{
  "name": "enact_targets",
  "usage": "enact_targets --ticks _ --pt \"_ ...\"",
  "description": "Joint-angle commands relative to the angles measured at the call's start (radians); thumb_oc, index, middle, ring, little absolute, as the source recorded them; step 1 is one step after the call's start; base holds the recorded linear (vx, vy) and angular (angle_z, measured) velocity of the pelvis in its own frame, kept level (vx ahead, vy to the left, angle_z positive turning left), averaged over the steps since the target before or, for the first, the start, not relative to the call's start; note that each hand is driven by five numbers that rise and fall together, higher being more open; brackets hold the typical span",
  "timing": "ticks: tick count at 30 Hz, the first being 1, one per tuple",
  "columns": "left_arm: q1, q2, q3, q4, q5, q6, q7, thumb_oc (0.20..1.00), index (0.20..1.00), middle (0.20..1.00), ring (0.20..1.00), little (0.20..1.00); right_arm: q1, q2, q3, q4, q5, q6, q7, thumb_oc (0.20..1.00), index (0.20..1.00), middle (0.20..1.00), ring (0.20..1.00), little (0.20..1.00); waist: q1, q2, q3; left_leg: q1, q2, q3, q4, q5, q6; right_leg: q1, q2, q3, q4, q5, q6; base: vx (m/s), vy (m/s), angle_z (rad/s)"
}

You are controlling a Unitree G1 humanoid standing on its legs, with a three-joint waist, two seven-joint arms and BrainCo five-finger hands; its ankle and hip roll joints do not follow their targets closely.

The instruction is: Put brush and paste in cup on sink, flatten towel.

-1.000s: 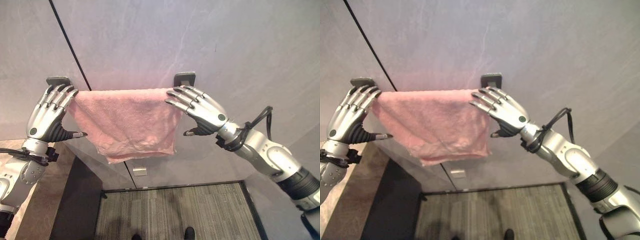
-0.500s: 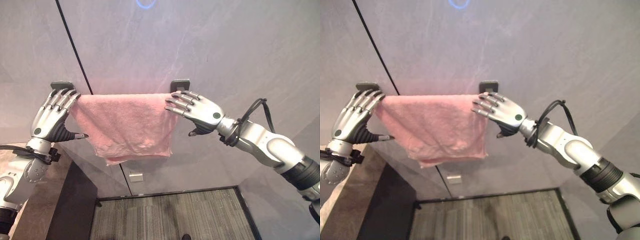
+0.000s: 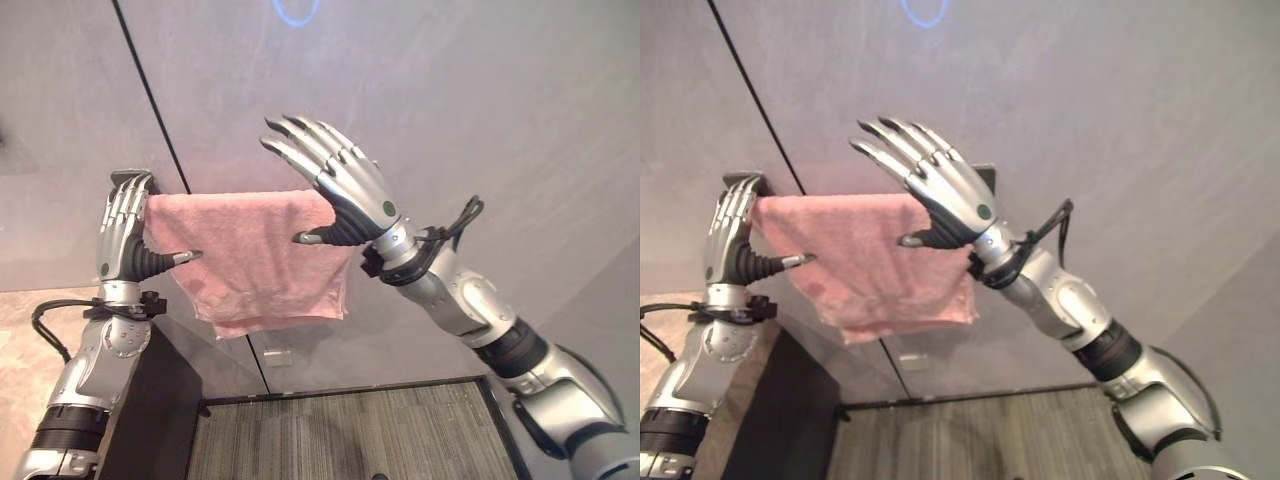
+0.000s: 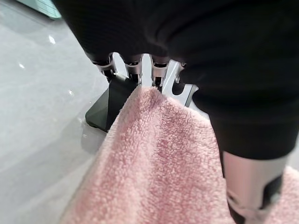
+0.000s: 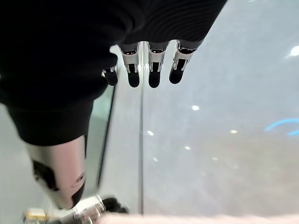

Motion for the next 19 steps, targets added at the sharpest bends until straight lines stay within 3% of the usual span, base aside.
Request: enact_targets --ticks 1,3,5,6,8,11,13,15,17,19 --pt "-0.005 -0.011 -0.008 -0.041 -0.039 -0.025 0.07 1.0 1.0 1.0 1.0 1.0 -0.022 -0.053 -0.157 -0.109 0.049 0.01 -0.122 1.0 1.0 1.0 1.0 1.0 -0.007 -0.017 0.039 0.029 0.041 0.018 0.007 0.001 -0.029 0.056 -0.088 -0.032 0.011 -0.017 0.085 0.0 0.0 0.0" --pt "0.078 -0.108 0.09 -0.143 -0.121 -0.061 0.108 1.0 1.0 1.0 1.0 1.0 0.198 -0.075 -0.312 -0.216 0.111 -0.026 -0.174 1.0 1.0 1.0 1.0 1.0 -0.027 -0.013 0.048 0.032 0.042 0.019 0.007 -0.006 -0.027 0.054 -0.09 -0.032 0.012 -0.02 0.087 0.0 0.0 0.0" --pt "0.123 -0.128 0.107 -0.162 -0.147 -0.059 0.096 1.0 1.0 1.0 1.0 1.0 0.264 -0.079 -0.347 -0.255 0.13 -0.034 -0.163 1.0 1.0 1.0 1.0 1.0 -0.028 -0.014 0.043 0.027 0.043 0.02 0.007 0.0 -0.024 0.048 -0.089 -0.031 0.01 -0.013 0.085 0.0 -0.007 -0.04" --pt "0.218 -0.21 0.136 -0.18 -0.269 -0.068 0.062 1.0 1.0 1.0 1.0 1.0 0.48 -0.07 -0.451 -0.284 0.221 -0.072 -0.157 1.0 1.0 1.0 1.0 1.0 -0.044 -0.012 0.054 0.029 0.043 0.018 0.007 -0.005 -0.022 0.048 -0.089 -0.031 0.013 -0.017 0.086 0.0 -0.015 -0.15" --pt "0.26 -0.22 0.141 -0.198 -0.286 -0.068 0.038 1.0 1.0 1.0 1.0 1.0 0.554 -0.073 -0.48 -0.309 0.238 -0.083 -0.137 1.0 1.0 1.0 1.0 1.0 -0.046 -0.012 0.048 0.022 0.044 0.018 0.007 0.002 -0.02 0.043 -0.088 -0.031 0.011 -0.012 0.084 0.0 -0.014 -0.13" --pt "0.403 -0.295 0.146 -0.094 -0.413 -0.06 -0.049 1.0 1.0 1.0 1.0 1.0 0.87 -0.035 -0.609 -0.187 0.357 -0.109 -0.102 1.0 1.0 1.0 1.0 1.0 -0.067 -0.006 0.066 0.014 0.045 0.015 0.007 0.004 -0.021 0.042 -0.086 -0.038 0.012 -0.014 0.089 0.0 -0.014 -0.12" --pt "0.426 -0.305 0.146 -0.066 -0.428 -0.058 -0.059 1.0 1.0 1.0 1.0 1.0 0.913 -0.015 -0.624 -0.157 0.401 -0.12 -0.089 1.0 1.0 1.0 1.0 1.0 -0.07 -0.005 0.065 0.005 0.046 0.013 0.007 0.011 -0.021 0.036 -0.085 -0.04 0.01 -0.008 0.087 -0.03 -0.025 0.09" --pt "0.423 -0.349 0.08 0.145 -0.524 -0.026 -0.11 1.0 1.0 1.0 1.0 1.0 0.972 0.065 -0.573 0.161 0.594 -0.088 -0.044 1.0 1.0 1.0 1.0 1.0 -0.078 -0.003 0.078 -0.011 0.05 0.007 0.007 0.022 -0.03 0.03 -0.084 -0.047 0.01 -0.007 0.089 -0.06 -0.04 -0.13" --pt "0.418 -0.354 0.068 0.188 -0.55 -0.025 -0.125 1.0 1.0 1.0 1.0 1.0 0.971 0.077 -0.556 0.23 0.641 -0.077 -0.025 1.0 1.0 1.0 1.0 1.0 -0.078 -0.004 0.079 -0.021 0.051 0.004 0.007 0.028 -0.031 0.024 -0.083 -0.05 0.01 -0.002 0.087 -0.05 -0.031 0.06" --pt "0.344 -0.412 0.01 0.478 -0.706 0.026 -0.209 1.0 1.0 1.0 1.0 1.0 0.909 0.111 -0.45 0.546 0.752 -0.013 0.059 1.0 1.0 1.0 1.0 1.0 -0.072 -0.003 0.082 -0.033 0.056 -0.004 0.007 0.039 -0.038 0.021 -0.08 -0.056 0.01 0.0 0.083 -0.05 -0.046 0.1"
